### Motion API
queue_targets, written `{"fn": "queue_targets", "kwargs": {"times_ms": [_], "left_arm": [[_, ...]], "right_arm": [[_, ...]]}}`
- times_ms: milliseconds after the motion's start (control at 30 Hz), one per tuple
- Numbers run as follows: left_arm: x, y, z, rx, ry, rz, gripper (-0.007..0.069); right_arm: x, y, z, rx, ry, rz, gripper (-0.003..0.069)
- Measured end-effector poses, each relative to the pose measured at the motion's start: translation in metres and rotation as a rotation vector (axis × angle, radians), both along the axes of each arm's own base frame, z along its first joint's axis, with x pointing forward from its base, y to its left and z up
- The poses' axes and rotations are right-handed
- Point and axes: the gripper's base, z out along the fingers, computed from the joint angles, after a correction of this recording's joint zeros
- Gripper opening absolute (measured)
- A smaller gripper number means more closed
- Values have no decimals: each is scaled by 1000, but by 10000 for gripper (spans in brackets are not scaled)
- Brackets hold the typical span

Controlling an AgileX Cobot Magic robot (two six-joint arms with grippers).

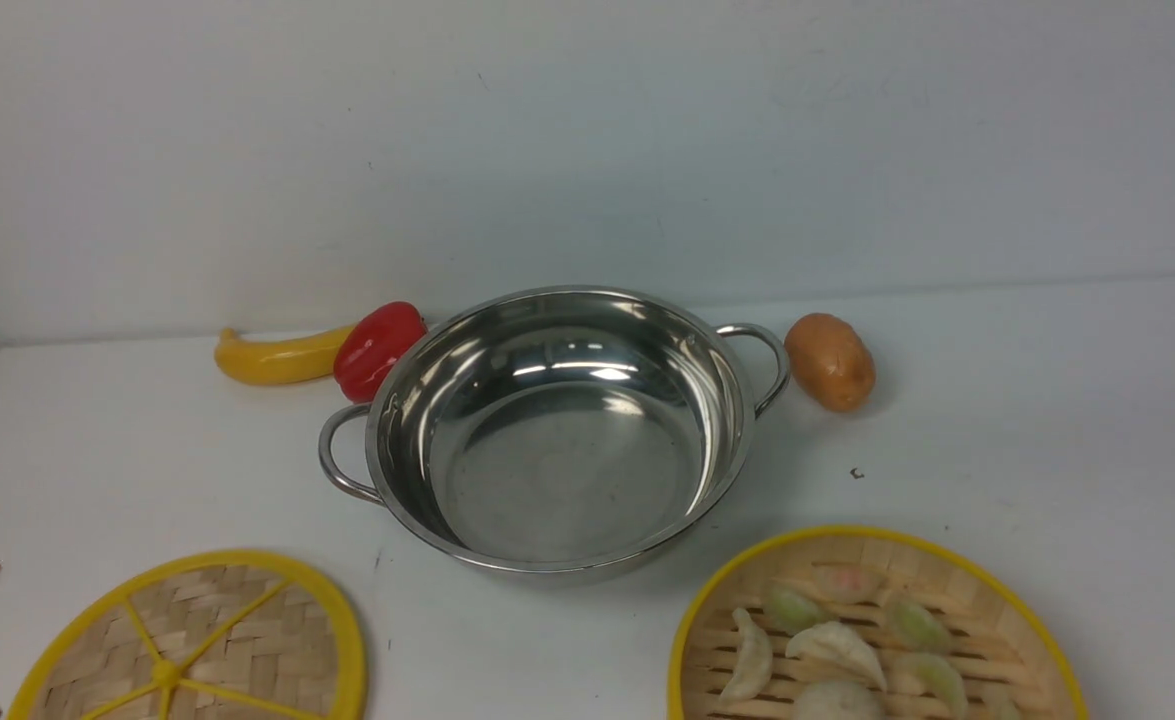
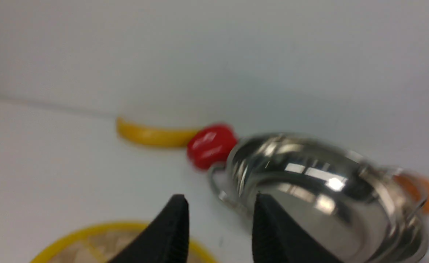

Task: Place the steamer in the pot on the white table, and put the lid on the steamer.
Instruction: 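Reach for and grasp the rim of the bamboo steamer holding the buns with the right gripper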

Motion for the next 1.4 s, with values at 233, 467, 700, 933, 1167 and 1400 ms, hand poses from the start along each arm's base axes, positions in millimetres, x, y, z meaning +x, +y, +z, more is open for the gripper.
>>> {"fn": "queue_targets", "kwargs": {"times_ms": [233,467,700,933,1167,1400], "left_arm": [[49,31,-9,155,617,182,242],[91,37,-49,239,933,55,242],[108,35,-63,222,940,2,242],[109,35,-63,223,938,0,242],[109,35,-64,221,940,-1,242],[109,35,-64,224,940,-4,242]], "right_arm": [[58,13,-39,-263,501,103,242],[103,25,-87,-379,643,228,242],[126,37,-121,-375,699,314,242],[142,43,-151,-362,747,347,230],[146,43,-162,-396,788,362,69],[154,39,-126,-495,887,409,69]]}}
